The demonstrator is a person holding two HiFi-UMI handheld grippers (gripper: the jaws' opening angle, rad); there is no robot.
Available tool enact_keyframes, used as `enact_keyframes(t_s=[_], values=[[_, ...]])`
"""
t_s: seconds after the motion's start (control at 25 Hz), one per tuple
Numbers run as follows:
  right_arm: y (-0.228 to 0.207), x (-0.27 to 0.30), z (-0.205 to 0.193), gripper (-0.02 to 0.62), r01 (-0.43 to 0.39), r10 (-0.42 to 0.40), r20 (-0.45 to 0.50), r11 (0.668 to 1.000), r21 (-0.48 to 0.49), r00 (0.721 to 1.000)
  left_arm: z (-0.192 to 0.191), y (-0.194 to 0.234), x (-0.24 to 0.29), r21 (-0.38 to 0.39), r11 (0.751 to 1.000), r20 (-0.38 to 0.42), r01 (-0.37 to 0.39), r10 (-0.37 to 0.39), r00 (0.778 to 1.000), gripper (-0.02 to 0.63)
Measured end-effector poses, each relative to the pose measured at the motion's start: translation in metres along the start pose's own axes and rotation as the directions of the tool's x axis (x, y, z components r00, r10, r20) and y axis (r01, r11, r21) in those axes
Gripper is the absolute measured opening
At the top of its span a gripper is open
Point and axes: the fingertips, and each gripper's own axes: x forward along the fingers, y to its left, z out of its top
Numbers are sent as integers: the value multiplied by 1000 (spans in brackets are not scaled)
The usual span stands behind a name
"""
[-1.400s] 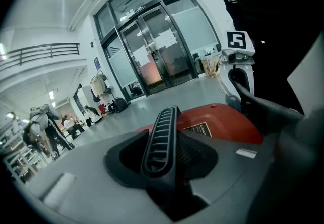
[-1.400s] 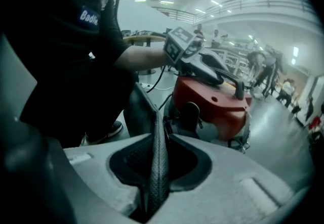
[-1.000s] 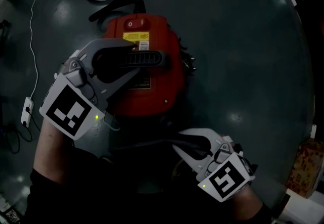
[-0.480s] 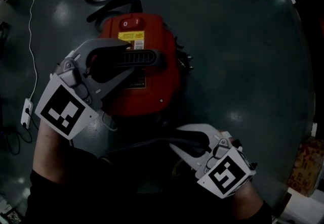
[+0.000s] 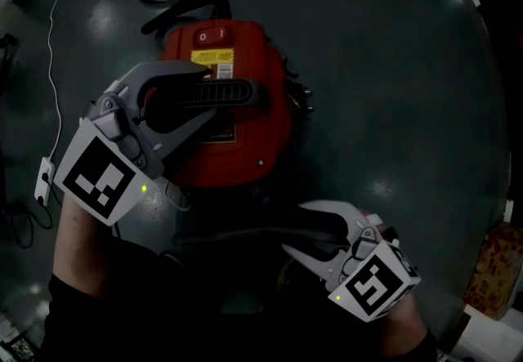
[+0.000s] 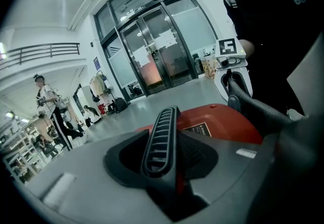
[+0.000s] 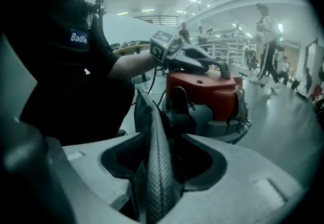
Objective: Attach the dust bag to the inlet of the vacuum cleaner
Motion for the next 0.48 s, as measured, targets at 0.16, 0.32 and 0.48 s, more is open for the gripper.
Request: enact_keyframes(t_s=[0.16,0.32,0.48], values=[[3,-16,0,215,-30,30,-9,1000,-8,1000,1,0,0,-1,1000,2,-1,1,1000,129],[4,-29,9,215,-35,34,38,999,32,999,0,0,0,-14,1000,-7,1,-1,1000,146],[6,-36,13,215,-41,39,46,998,46,998,-3,-1,0,-40,999,-20,-1,0,1000,150]])
